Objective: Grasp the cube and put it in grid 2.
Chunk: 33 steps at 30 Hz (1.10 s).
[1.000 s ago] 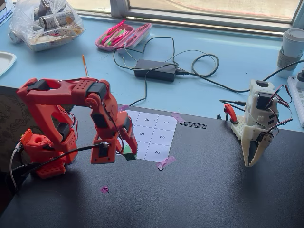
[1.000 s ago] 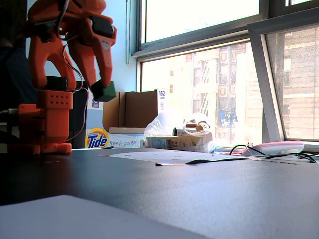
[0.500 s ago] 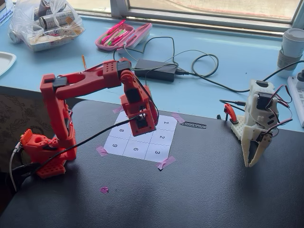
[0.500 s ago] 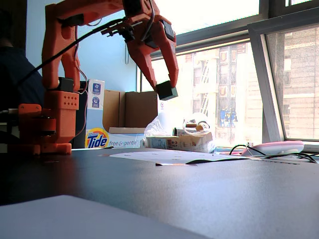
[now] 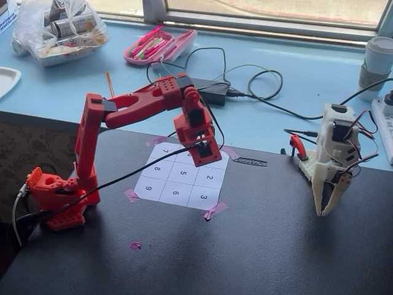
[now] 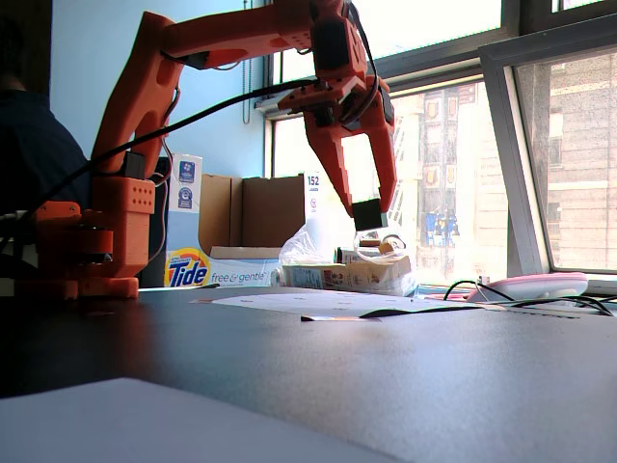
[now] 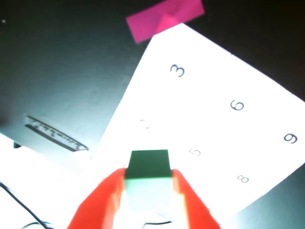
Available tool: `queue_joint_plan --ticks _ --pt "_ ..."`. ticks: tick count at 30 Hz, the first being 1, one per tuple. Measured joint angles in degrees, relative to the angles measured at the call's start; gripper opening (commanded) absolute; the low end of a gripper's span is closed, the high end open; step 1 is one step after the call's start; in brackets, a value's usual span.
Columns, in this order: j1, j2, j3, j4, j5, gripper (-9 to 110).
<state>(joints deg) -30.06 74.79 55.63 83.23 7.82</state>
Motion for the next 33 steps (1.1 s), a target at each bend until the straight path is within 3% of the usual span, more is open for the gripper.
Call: queue_joint_plan --ticks 25,33 --pt "0.4 -15.4 -2.9 -8.3 1.1 0" --pt "-0.6 -16.6 -3.1 -9.1 -0.4 25"
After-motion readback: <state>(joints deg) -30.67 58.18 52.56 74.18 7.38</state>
